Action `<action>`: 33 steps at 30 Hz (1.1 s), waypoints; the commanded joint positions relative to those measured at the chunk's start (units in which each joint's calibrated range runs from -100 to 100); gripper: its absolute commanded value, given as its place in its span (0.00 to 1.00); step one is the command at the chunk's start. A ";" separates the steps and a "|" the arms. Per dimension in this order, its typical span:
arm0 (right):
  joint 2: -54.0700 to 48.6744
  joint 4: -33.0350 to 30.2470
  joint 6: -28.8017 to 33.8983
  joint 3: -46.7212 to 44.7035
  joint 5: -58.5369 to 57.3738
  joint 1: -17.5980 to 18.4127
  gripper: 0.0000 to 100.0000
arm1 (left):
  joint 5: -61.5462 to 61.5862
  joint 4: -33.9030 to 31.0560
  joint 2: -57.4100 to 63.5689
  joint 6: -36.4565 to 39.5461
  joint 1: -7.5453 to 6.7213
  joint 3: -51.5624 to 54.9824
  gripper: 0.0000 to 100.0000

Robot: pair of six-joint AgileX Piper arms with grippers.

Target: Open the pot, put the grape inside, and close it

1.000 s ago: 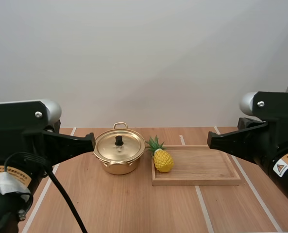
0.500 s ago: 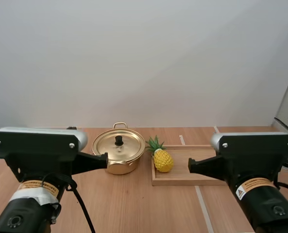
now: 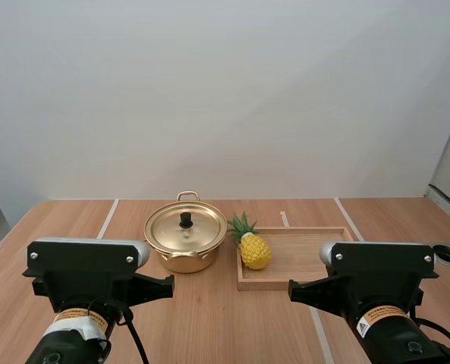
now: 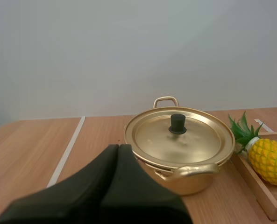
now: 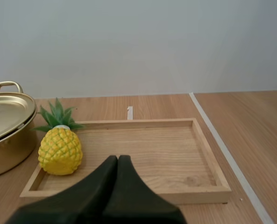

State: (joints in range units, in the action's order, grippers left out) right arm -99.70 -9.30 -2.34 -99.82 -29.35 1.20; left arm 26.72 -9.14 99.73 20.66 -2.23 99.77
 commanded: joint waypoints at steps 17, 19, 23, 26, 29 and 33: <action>-0.30 0.74 -0.25 -0.18 -2.30 -0.26 0.00 | 3.28 2.72 0.27 -0.11 0.39 0.23 0.00; -0.30 0.74 -0.25 -0.18 -2.30 -0.26 0.00 | 2.62 2.72 0.27 -0.11 0.39 0.23 0.00; -0.30 0.74 -0.25 -0.18 -2.30 -0.26 0.00 | 2.62 2.72 0.27 -0.11 0.39 0.23 0.00; -0.30 0.74 -0.25 -0.18 -2.30 -0.26 0.00 | 2.62 2.72 0.27 -0.11 0.39 0.23 0.00; -0.30 0.74 -0.25 -0.18 -2.30 -0.26 0.00 | 2.62 2.72 0.27 -0.11 0.39 0.23 0.00; -0.30 0.74 -0.25 -0.18 -2.30 -0.26 0.00 | 2.62 2.72 0.27 -0.11 0.39 0.23 0.00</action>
